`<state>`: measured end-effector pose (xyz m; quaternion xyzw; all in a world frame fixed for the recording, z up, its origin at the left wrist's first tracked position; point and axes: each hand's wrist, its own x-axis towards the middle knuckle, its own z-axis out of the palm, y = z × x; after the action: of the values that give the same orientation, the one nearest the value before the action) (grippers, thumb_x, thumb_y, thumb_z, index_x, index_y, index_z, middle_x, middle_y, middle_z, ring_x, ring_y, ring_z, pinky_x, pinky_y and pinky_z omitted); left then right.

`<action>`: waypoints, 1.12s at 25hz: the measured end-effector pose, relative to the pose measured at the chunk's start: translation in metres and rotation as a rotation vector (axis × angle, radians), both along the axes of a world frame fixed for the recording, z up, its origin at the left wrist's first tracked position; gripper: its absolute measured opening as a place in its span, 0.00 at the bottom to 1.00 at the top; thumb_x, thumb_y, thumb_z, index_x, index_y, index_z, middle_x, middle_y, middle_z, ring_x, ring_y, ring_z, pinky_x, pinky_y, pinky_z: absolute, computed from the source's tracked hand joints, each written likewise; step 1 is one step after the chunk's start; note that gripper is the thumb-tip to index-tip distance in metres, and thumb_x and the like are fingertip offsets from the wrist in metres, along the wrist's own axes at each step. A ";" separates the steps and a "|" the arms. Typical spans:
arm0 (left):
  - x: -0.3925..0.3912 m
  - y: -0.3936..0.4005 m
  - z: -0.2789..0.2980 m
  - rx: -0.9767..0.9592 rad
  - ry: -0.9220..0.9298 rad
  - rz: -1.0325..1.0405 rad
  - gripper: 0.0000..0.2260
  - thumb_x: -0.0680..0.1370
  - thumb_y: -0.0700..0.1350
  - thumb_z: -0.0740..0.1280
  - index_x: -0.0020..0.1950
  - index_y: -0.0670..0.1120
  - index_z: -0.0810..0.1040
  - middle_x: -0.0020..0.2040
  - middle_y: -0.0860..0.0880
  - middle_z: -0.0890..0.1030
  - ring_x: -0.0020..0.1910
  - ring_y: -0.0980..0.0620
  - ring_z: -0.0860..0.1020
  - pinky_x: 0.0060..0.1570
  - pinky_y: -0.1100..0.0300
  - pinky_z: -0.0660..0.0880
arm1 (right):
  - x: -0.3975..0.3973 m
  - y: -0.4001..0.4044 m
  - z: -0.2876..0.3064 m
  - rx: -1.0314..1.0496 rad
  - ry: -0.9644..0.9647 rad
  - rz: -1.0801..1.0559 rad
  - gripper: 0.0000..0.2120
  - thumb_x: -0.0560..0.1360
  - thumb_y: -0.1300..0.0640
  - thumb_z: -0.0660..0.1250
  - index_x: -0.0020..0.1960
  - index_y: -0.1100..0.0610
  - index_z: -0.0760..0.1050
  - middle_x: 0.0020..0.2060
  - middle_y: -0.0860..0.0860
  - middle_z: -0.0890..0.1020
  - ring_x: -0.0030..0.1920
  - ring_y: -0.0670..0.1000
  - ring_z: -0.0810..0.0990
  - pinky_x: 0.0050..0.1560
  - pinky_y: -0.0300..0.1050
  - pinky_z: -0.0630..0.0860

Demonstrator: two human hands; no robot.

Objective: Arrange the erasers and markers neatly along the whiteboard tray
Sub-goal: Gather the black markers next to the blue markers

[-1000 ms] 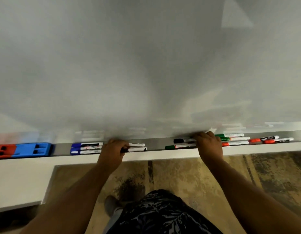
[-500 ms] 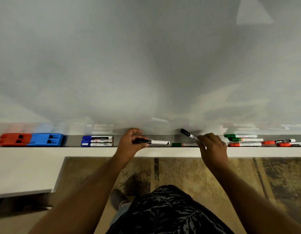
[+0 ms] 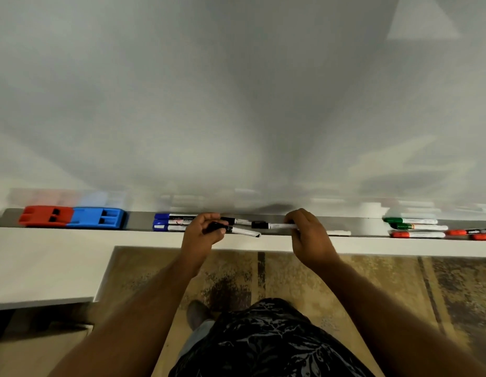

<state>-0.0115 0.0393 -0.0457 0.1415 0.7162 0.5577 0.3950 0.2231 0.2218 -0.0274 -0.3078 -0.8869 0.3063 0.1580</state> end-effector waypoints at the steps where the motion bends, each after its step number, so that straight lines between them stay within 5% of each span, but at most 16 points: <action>1: -0.006 -0.005 0.000 0.004 -0.017 0.008 0.16 0.77 0.31 0.71 0.60 0.47 0.80 0.55 0.48 0.88 0.58 0.49 0.85 0.54 0.54 0.83 | -0.009 -0.007 -0.002 -0.001 -0.026 0.029 0.12 0.76 0.65 0.65 0.55 0.51 0.74 0.48 0.47 0.77 0.47 0.48 0.74 0.45 0.44 0.73; 8: -0.029 -0.024 0.002 -0.128 0.231 -0.021 0.11 0.76 0.34 0.73 0.55 0.47 0.82 0.51 0.49 0.86 0.53 0.50 0.84 0.55 0.54 0.82 | -0.068 -0.034 -0.018 -0.003 -0.276 -0.088 0.15 0.80 0.55 0.67 0.66 0.50 0.78 0.55 0.49 0.83 0.54 0.53 0.80 0.49 0.46 0.79; 13: -0.034 -0.028 0.005 -0.176 0.426 -0.113 0.10 0.74 0.37 0.77 0.53 0.46 0.83 0.48 0.54 0.86 0.49 0.60 0.83 0.47 0.73 0.76 | -0.085 -0.030 -0.026 -0.040 -0.415 -0.141 0.07 0.79 0.55 0.68 0.53 0.46 0.83 0.45 0.46 0.82 0.44 0.50 0.81 0.38 0.42 0.72; 16: -0.036 -0.028 0.005 -0.127 0.273 -0.017 0.10 0.74 0.34 0.76 0.50 0.47 0.83 0.45 0.51 0.87 0.47 0.55 0.85 0.42 0.64 0.82 | -0.079 -0.027 -0.027 -0.146 -0.335 -0.180 0.05 0.79 0.55 0.70 0.50 0.45 0.82 0.40 0.43 0.80 0.40 0.47 0.79 0.36 0.40 0.70; 21: -0.032 -0.017 0.002 -0.052 0.069 0.106 0.11 0.74 0.34 0.75 0.50 0.49 0.83 0.46 0.54 0.88 0.46 0.58 0.86 0.41 0.65 0.81 | -0.060 -0.013 -0.016 -0.509 -0.098 -0.201 0.10 0.78 0.52 0.73 0.38 0.45 0.80 0.26 0.41 0.75 0.27 0.41 0.70 0.28 0.33 0.62; 28: -0.018 0.012 -0.009 -0.193 0.316 -0.217 0.10 0.74 0.37 0.77 0.46 0.52 0.84 0.44 0.54 0.86 0.45 0.57 0.84 0.45 0.65 0.78 | -0.035 0.001 -0.003 -0.665 -0.054 -0.238 0.09 0.78 0.53 0.73 0.39 0.46 0.82 0.24 0.40 0.69 0.26 0.41 0.65 0.28 0.33 0.60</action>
<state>-0.0298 0.0510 -0.0547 0.2648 0.7999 0.4116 0.3473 0.1885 0.2225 -0.0301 -0.4516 -0.7006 0.5493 0.0601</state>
